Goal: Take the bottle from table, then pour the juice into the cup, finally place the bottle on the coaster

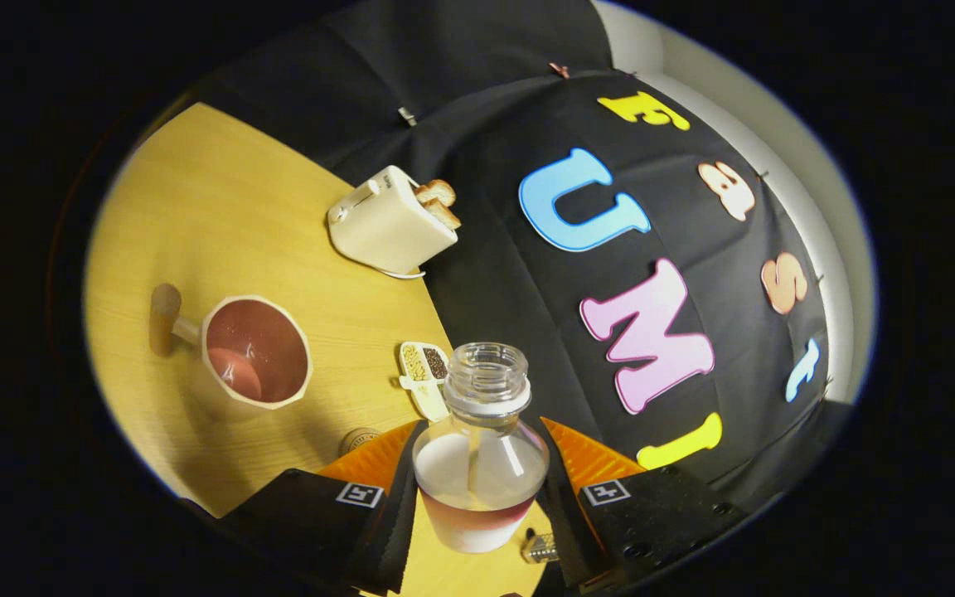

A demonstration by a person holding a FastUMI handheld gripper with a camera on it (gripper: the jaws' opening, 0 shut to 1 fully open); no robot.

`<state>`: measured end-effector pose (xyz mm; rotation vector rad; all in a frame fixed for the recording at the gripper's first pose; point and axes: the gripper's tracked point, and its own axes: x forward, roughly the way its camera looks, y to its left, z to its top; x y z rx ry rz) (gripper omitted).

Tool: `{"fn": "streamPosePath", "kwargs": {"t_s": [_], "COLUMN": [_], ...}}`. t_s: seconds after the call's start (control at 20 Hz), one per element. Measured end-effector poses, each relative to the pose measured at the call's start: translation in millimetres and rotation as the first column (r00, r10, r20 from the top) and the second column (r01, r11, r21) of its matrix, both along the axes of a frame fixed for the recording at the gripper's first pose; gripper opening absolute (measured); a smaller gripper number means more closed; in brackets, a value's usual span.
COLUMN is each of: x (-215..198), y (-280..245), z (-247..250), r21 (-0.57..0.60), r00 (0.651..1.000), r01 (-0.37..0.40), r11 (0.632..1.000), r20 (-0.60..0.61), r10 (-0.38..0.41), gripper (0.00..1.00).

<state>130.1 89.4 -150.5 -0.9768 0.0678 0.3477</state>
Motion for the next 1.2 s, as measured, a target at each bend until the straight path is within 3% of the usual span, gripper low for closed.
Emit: {"fn": "streamPosePath", "kwargs": {"t_s": [0.3, 0.45, 0.95, 1.2], "x": [-3, -4, -8, -1], "y": [21, 24, 36, 36], "z": [-14, -21, -39, -41], "r21": [-0.205, -0.248, -0.428, -0.483], "r00": [0.998, 0.998, 0.990, 0.989], "r01": [-0.038, -0.022, -0.075, -0.059], "r11": [0.978, 0.969, 0.901, 0.874], "r20": [0.039, 0.044, 0.074, 0.089], "r10": [0.047, 0.034, 0.118, 0.116], "gripper": [0.72, 0.72, 0.71, 0.71]}}
